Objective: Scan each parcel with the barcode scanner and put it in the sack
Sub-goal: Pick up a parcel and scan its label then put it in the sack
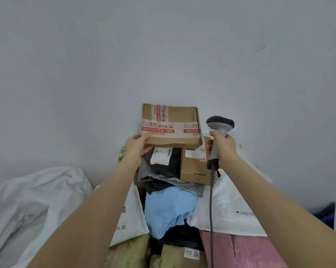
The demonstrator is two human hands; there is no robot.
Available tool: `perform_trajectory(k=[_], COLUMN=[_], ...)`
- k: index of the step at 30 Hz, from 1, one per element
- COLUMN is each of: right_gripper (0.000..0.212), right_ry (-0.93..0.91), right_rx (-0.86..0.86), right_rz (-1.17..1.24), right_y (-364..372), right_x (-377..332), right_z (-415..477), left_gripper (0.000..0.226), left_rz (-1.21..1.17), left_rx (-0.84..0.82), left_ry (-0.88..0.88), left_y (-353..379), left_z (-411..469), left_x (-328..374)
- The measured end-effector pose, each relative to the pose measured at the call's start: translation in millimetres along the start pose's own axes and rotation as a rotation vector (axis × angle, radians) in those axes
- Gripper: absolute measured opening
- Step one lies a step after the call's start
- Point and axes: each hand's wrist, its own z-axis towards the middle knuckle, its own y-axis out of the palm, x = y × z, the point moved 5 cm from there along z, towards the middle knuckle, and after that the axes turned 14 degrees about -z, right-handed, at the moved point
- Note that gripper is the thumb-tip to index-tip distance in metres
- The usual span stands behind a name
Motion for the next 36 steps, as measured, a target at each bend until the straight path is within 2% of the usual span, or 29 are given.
perform_trajectory(k=[2, 5, 9, 11, 14, 17, 21, 25, 30, 34, 36], right_gripper=[0.011, 0.015, 0.033, 0.042, 0.055, 0.071, 0.060, 0.049, 0.048, 0.022, 0.022], right_ry=[0.022, 0.044, 0.120, 0.148, 0.173, 0.192, 0.159, 0.170, 0.200, 0.271, 0.292], right_rx=[-0.041, -0.117, -0.197, -0.228, -0.292, -0.310, -0.350, -0.405, -0.410, -0.431, -0.418], right_rz=[0.037, 0.101, 0.205, 0.213, 0.160, 0.166, 0.175, 0.151, 0.137, 0.126, 0.132], right_y=[-4, -11, -21, -24, -26, -24, -22, -18, -6, 8, 16], right_x=[-3, -4, -3, 0, 10, 22, 39, 48, 60, 69, 74], right_z=[-11, -26, -46, -55, -71, -88, -104, -115, -125, -130, -131], left_gripper=[0.018, 0.038, 0.059, 0.061, 0.059, 0.061, 0.066, 0.063, 0.066, 0.064, 0.067], left_rz=[0.020, 0.085, 0.205, 0.386, 0.794, 1.003, 1.010, 1.015, 1.017, 1.007, 0.980], left_rx=[-0.066, -0.134, -0.259, -0.276, -0.291, -0.324, -0.303, -0.262, -0.280, -0.300, -0.290], left_ry=[0.048, 0.155, 0.383, 0.544, 0.831, 0.988, 1.061, 1.073, 1.108, 1.124, 1.113], left_y=[-6, -19, -37, -42, -40, -37, -39, -47, -55, -61, -67], left_z=[-21, -55, -106, -132, -169, -205, -234, -245, -247, -249, -246], left_x=[16, 37, 53, 57, 55, 44, 33, 32, 33, 37, 43])
